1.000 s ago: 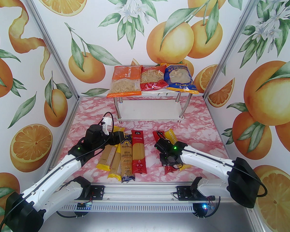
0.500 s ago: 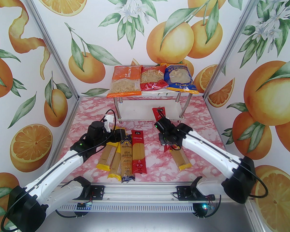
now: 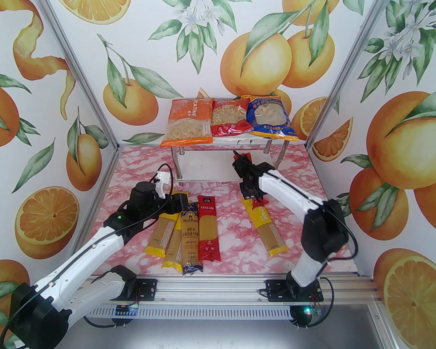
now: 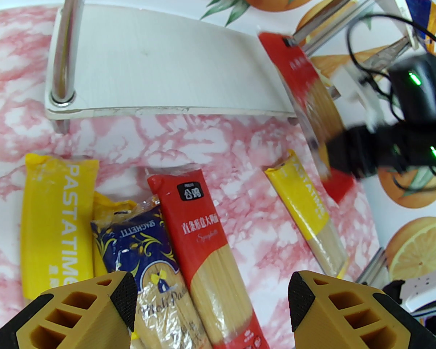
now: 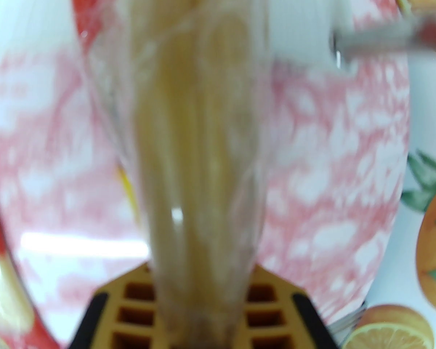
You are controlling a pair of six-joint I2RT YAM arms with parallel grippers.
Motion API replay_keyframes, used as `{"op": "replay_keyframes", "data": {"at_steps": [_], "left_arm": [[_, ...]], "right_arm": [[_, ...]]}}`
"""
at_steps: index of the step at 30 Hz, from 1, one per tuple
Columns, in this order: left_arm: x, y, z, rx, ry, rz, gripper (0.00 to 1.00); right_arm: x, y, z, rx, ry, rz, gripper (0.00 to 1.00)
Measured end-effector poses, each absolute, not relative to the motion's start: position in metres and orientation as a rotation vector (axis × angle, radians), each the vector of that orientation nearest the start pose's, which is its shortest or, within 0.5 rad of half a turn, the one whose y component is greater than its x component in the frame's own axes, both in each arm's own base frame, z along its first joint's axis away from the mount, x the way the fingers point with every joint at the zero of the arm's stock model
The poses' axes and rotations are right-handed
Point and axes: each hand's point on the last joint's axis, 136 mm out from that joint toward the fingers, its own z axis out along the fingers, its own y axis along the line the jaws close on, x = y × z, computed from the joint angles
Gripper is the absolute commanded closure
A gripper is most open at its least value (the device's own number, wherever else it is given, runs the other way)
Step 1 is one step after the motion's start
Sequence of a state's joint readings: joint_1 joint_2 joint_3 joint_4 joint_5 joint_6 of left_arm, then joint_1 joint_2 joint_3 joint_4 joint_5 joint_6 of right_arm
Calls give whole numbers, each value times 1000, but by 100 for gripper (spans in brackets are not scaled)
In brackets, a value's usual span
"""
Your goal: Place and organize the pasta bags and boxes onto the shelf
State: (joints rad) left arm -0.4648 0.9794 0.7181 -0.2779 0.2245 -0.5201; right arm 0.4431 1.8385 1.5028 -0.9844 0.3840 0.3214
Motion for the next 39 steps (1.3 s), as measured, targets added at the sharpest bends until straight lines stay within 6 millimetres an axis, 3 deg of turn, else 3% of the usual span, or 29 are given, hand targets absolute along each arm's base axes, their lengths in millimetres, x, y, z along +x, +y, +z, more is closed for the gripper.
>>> {"op": "replay_keyframes", "data": {"at_steps": [9, 15, 23, 25, 28, 31, 39], "left_arm": [[280, -180, 205, 73, 2207, -792, 27], [281, -179, 207, 66, 2208, -786, 27], [281, -178, 203, 63, 2226, -779, 27], [281, -178, 203, 63, 2228, -778, 27], [281, -178, 203, 62, 2230, -777, 26], [280, -178, 202, 63, 2231, -777, 26], [280, -178, 202, 62, 2234, -776, 26]], "right_arm": [[442, 82, 113, -13, 2699, -460, 100], [462, 68, 108, 43, 2697, -484, 100], [485, 63, 109, 69, 2664, -526, 99], [486, 62, 109, 70, 2666, -533, 90], [487, 61, 107, 77, 2669, -538, 63], [492, 59, 100, 99, 2664, -534, 44], [500, 59, 95, 148, 2649, -493, 16]]}}
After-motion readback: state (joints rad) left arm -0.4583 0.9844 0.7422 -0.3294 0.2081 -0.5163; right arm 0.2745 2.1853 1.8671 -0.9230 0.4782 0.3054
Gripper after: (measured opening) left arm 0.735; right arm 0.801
